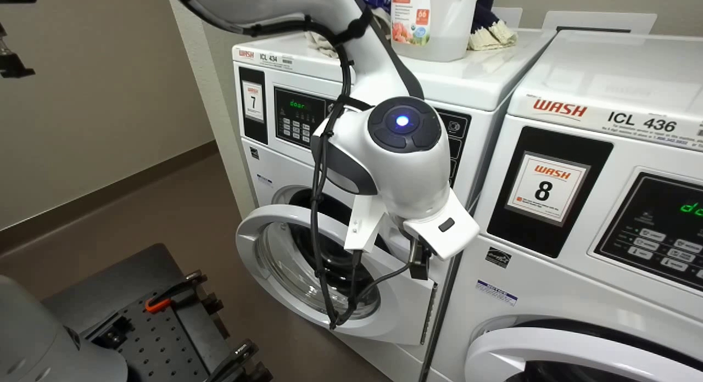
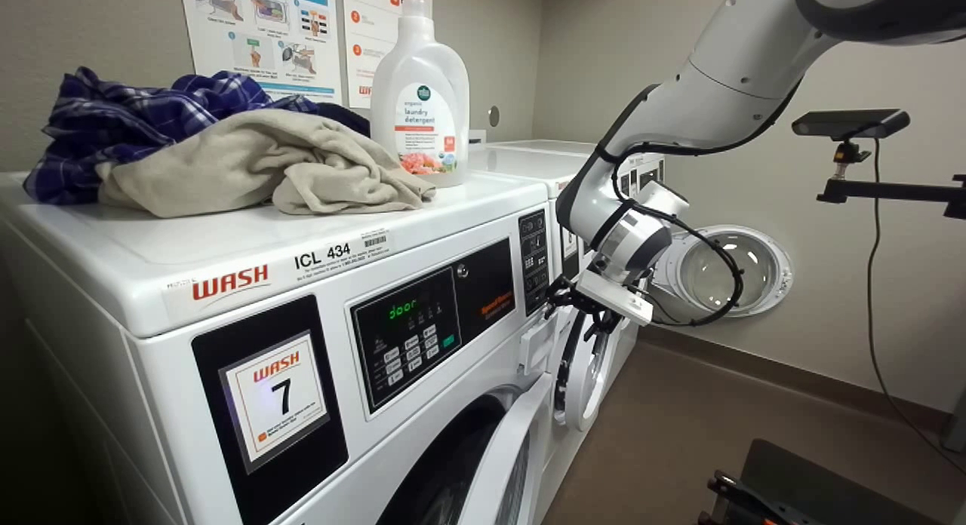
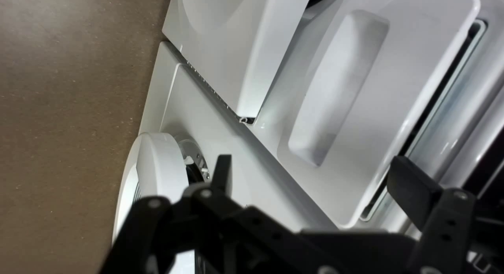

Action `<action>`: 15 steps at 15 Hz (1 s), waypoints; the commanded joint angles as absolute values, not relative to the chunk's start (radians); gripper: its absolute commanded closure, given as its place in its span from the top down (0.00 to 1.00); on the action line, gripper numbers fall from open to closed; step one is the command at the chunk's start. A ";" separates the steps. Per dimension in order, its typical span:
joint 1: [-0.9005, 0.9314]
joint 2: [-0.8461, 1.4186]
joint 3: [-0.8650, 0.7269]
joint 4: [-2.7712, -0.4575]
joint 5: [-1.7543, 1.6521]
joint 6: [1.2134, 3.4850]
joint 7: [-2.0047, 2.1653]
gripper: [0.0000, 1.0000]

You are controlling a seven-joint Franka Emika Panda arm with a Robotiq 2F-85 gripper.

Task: Pull out the tray of the washing machine

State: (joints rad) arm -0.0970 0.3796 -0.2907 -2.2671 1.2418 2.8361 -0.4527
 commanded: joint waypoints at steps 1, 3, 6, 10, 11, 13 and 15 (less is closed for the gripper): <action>-0.094 0.393 -0.294 -2.281 1.235 2.853 -0.455 1.00; -0.093 0.394 -0.297 -2.286 1.228 2.851 -0.449 1.00; -0.092 0.396 -0.304 -2.293 1.214 2.851 -0.439 1.00; -0.093 0.397 -0.311 -2.301 1.204 2.851 -0.432 1.00; -0.093 0.397 -0.313 -2.303 1.202 2.851 -0.431 1.00; -0.093 0.397 -0.314 -2.307 1.203 2.851 -0.430 1.00; -0.095 0.396 -0.313 -2.312 1.206 2.851 -0.432 1.00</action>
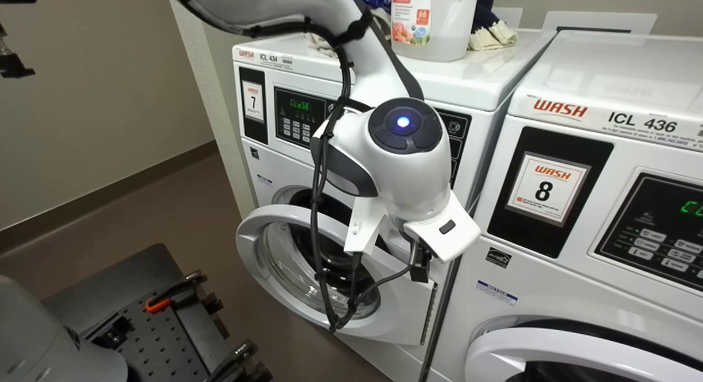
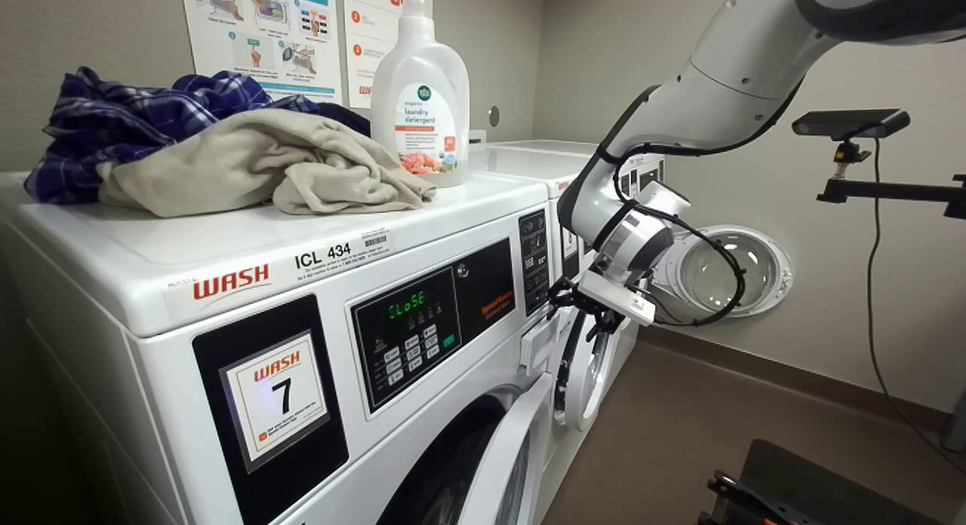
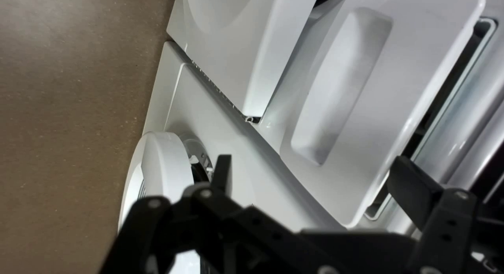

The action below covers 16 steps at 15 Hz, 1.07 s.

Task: Pull out the tray of the washing machine

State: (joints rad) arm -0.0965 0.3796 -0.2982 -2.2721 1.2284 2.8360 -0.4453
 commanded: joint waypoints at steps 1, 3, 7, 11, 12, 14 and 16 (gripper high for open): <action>-0.095 0.397 -0.314 -2.315 1.206 2.851 -0.433 1.00; -0.095 0.397 -0.315 -2.321 1.204 2.851 -0.433 1.00; -0.095 0.394 -0.320 -2.334 1.197 2.849 -0.427 1.00; -0.095 0.391 -0.325 -2.347 1.189 2.845 -0.414 1.00; -0.095 0.390 -0.326 -2.351 1.185 2.845 -0.405 1.00; -0.094 0.388 -0.329 -2.358 1.177 2.845 -0.396 1.00; -0.093 0.396 -0.346 -2.392 1.146 2.845 -0.383 1.00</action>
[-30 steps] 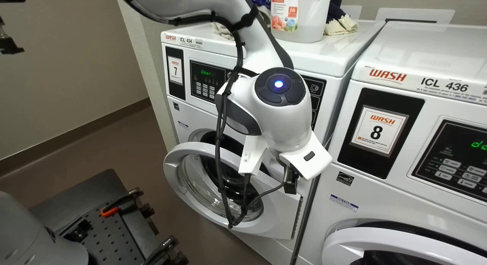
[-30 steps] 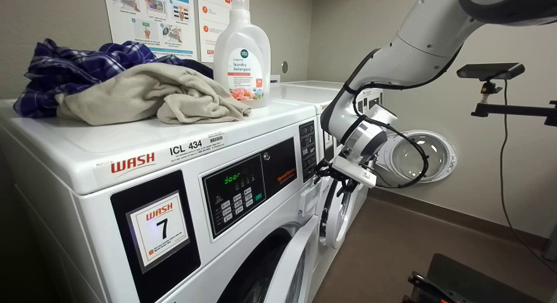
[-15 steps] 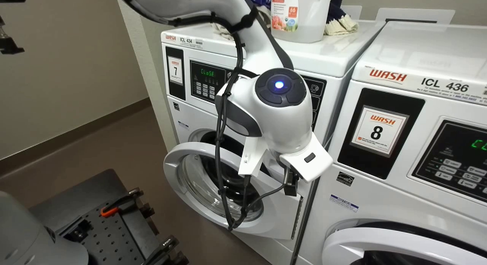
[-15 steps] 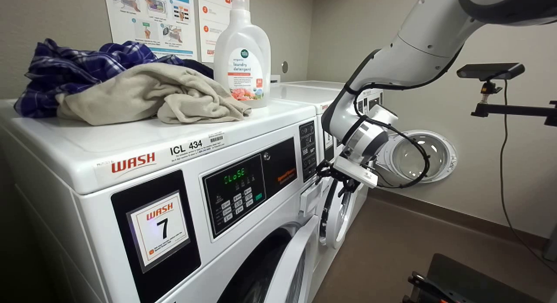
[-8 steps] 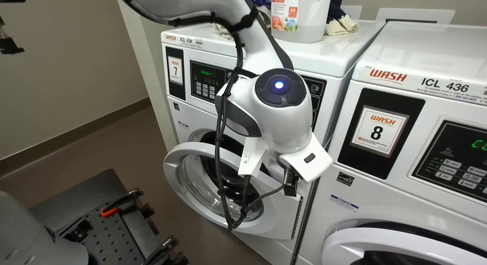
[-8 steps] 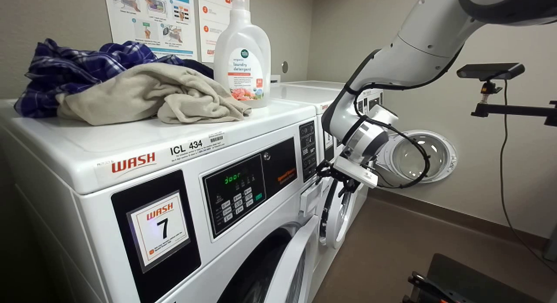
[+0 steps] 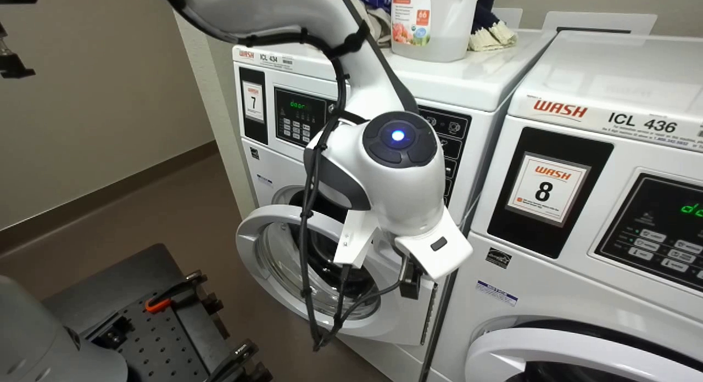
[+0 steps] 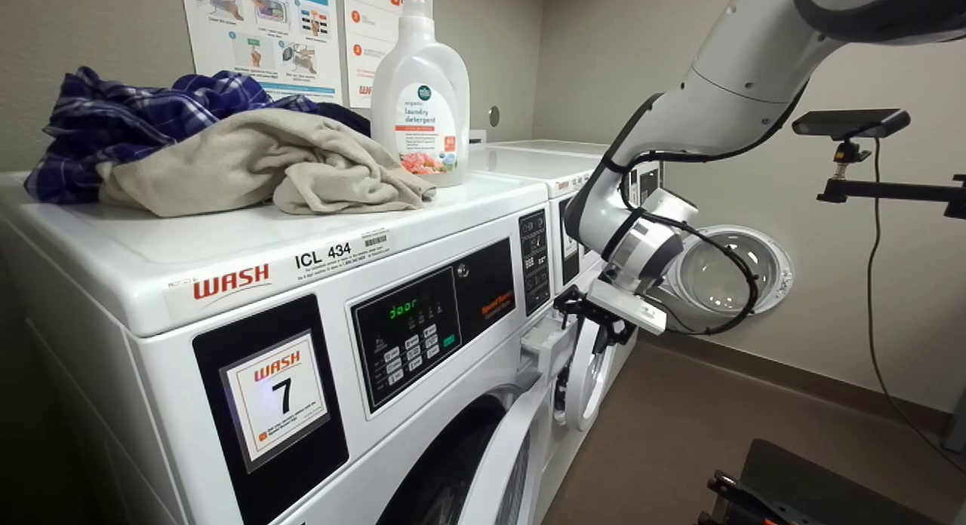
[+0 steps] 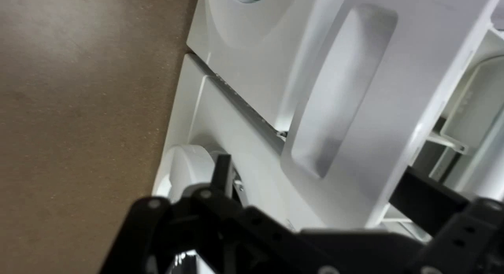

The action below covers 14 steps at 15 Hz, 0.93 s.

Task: Pull out the tray of the washing machine

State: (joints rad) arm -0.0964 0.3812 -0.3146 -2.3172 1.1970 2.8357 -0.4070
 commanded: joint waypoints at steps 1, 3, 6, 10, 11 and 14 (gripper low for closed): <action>-0.091 0.402 -0.357 -2.410 1.129 2.845 -0.379 1.00; -0.088 0.391 -0.370 -2.425 1.112 2.845 -0.374 1.00; -0.081 0.380 -0.380 -2.437 1.092 2.848 -0.359 1.00; -0.070 0.370 -0.392 -2.444 1.060 2.849 -0.330 1.00; -0.066 0.370 -0.395 -2.444 1.052 2.847 -0.322 1.00; -0.048 0.370 -0.414 -2.449 1.003 2.841 -0.271 1.00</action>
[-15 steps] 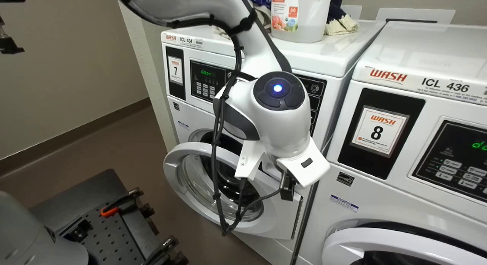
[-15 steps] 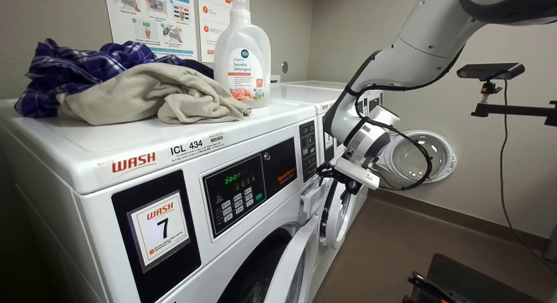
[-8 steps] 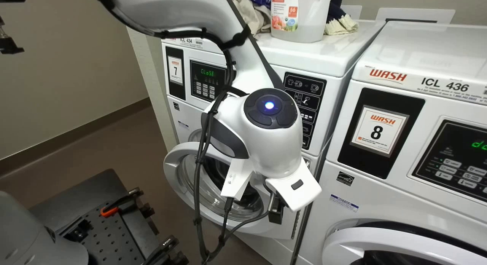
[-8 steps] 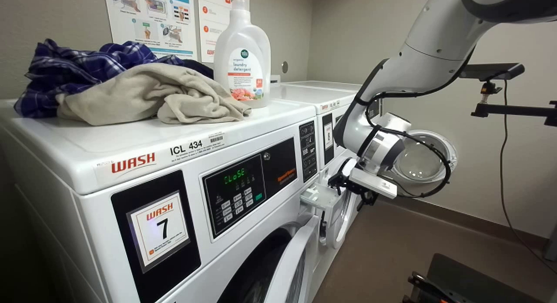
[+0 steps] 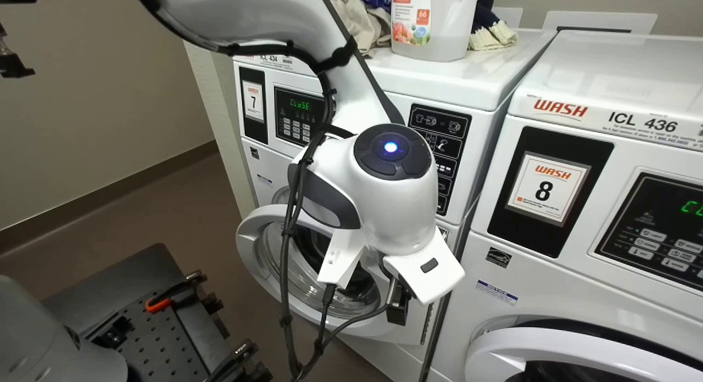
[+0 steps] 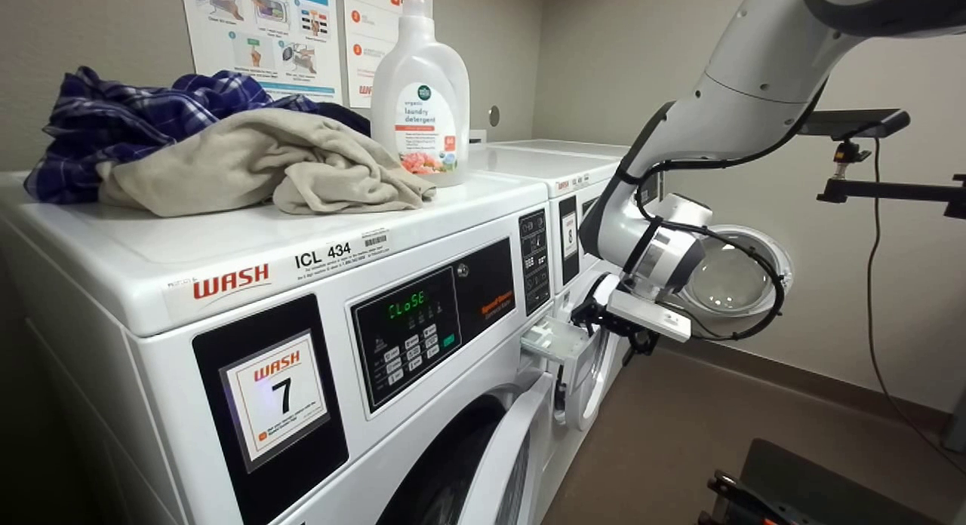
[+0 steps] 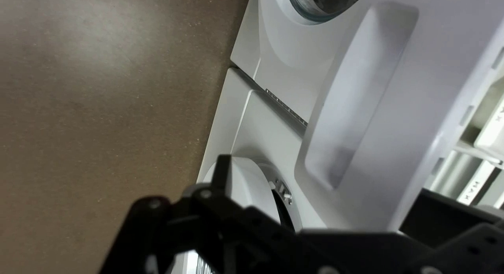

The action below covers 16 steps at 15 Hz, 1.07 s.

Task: Pull out the tray of the washing machine

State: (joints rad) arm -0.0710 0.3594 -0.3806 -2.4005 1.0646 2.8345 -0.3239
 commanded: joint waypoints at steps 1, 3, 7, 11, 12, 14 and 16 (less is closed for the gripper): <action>-0.037 0.369 -0.426 -2.452 0.975 2.839 -0.240 1.00; -0.102 0.350 -0.363 -2.465 0.864 2.864 -0.149 1.00; -0.122 0.334 -0.357 -2.472 0.660 2.850 0.030 1.00; -0.152 0.305 -0.327 -2.470 0.537 2.858 0.159 1.00; -0.162 0.297 -0.317 -2.470 0.523 2.859 0.177 1.00; -0.122 0.284 -0.347 -2.469 0.572 2.860 0.145 1.00; -0.120 0.262 -0.345 -2.473 0.578 2.859 0.141 1.00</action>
